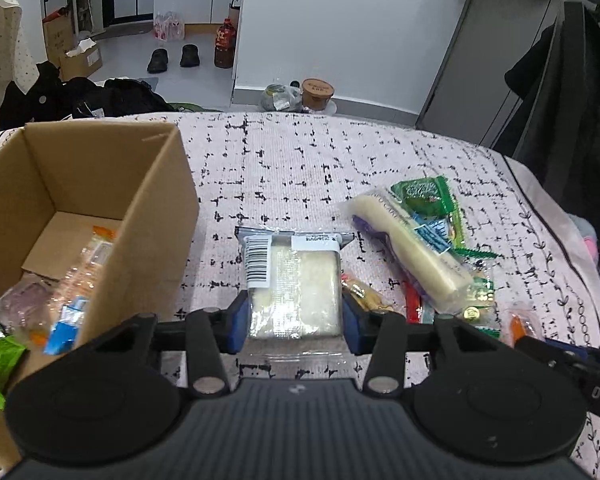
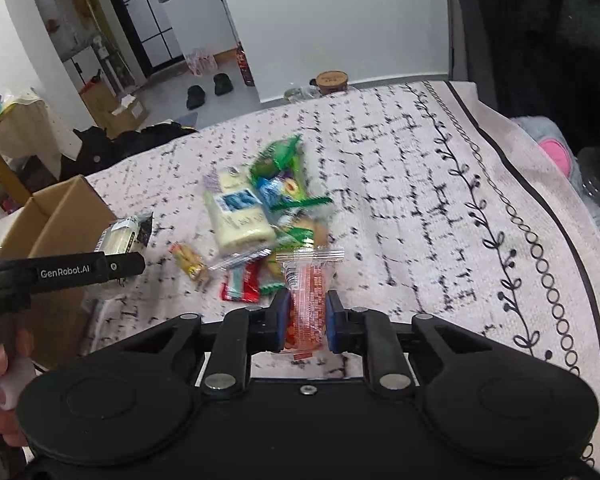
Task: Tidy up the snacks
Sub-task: 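Close the left tool on the white rectangular packet while the right tool holds the sausage packet, then carry the white packet and sausage packet into the box and open both tools, then withdraw both tools from the box toward the remaining snacks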
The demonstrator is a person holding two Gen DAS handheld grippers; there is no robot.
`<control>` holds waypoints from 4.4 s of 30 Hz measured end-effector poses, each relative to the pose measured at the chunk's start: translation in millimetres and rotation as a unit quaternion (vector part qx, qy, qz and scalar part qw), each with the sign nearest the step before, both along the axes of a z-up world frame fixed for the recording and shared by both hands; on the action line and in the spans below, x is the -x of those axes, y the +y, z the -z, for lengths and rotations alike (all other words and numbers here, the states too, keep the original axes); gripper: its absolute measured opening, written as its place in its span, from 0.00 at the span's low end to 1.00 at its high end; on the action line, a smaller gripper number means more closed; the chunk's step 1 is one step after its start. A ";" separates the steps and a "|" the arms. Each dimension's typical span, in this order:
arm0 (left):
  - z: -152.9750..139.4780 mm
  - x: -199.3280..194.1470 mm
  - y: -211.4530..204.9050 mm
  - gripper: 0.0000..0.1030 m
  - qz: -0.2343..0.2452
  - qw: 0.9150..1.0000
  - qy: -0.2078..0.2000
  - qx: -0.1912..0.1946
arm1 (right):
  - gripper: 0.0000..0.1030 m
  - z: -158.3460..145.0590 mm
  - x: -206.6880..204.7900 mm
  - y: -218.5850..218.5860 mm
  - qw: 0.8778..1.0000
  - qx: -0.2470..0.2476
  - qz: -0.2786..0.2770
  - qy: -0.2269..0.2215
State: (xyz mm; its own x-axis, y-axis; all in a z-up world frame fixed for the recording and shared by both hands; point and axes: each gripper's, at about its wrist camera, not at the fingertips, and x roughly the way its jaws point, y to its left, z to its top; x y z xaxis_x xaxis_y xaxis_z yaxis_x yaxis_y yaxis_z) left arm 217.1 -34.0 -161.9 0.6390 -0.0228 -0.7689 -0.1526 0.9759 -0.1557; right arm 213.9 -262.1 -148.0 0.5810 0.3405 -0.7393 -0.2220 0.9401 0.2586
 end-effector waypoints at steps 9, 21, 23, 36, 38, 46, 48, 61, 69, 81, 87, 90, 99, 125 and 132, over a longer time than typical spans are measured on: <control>-29.4 16.9 11.3 0.44 -0.001 1.000 -0.021 0.005 | 0.18 -14.2 -1.1 17.8 1.000 -0.015 -0.006 -0.020; -67.0 34.9 36.9 0.44 -0.018 0.998 -0.051 0.011 | 0.18 -40.6 -2.4 44.8 0.997 -0.044 -0.027 -0.049; -70.8 37.1 41.9 0.44 -0.022 0.998 -0.054 0.011 | 0.18 -43.4 -2.8 49.6 0.997 -0.048 -0.031 -0.051; -80.5 48.6 76.8 0.44 -0.052 0.997 -0.058 0.007 | 0.18 -59.0 -2.8 83.7 0.993 -0.061 -0.069 -0.069; -81.4 50.5 83.7 0.44 -0.057 0.997 -0.058 0.006 | 0.18 -61.4 -2.8 90.1 0.993 -0.061 -0.077 -0.072; -79.6 55.4 110.7 0.44 -0.085 0.995 -0.054 0.004 | 0.18 -66.9 -6.2 119.6 0.989 -0.066 -0.111 -0.077; -78.1 56.1 118.6 0.44 -0.093 0.994 -0.050 0.002 | 0.18 -67.2 -7.9 127.0 0.988 -0.066 -0.118 -0.076; -66.6 60.4 149.1 0.47 -0.131 0.991 -0.033 0.000 | 0.18 -70.0 -14.6 172.0 0.981 -0.078 -0.160 -0.073; -74.3 66.8 156.0 0.52 -0.143 0.989 -0.033 0.006 | 0.19 -69.2 -21.4 195.2 0.977 -0.098 -0.176 -0.061; -77.7 71.0 154.3 0.75 -0.149 0.989 -0.028 -0.002 | 0.46 -67.9 -23.7 169.5 0.976 -0.134 -0.162 -0.053; -76.4 68.3 146.3 0.77 -0.149 0.989 -0.020 -0.002 | 0.62 -64.4 -18.3 149.7 0.981 -0.120 -0.142 -0.051; -76.1 67.7 137.0 0.83 -0.141 0.990 -0.022 -0.002 | 0.72 -64.5 -14.3 137.1 0.983 -0.112 -0.131 -0.057; -76.2 64.4 111.7 1.00 -0.121 0.992 -0.039 0.000 | 0.91 -65.1 -3.2 104.7 0.987 -0.082 -0.110 -0.079; -75.1 48.8 41.0 1.00 -0.059 0.997 -0.045 0.021 | 1.00 -44.8 1.2 19.2 0.993 -0.084 -0.051 -0.072; -71.2 42.3 21.3 1.00 -0.043 0.998 -0.042 0.025 | 1.00 -38.4 0.3 -0.9 0.994 -0.082 -0.035 -0.069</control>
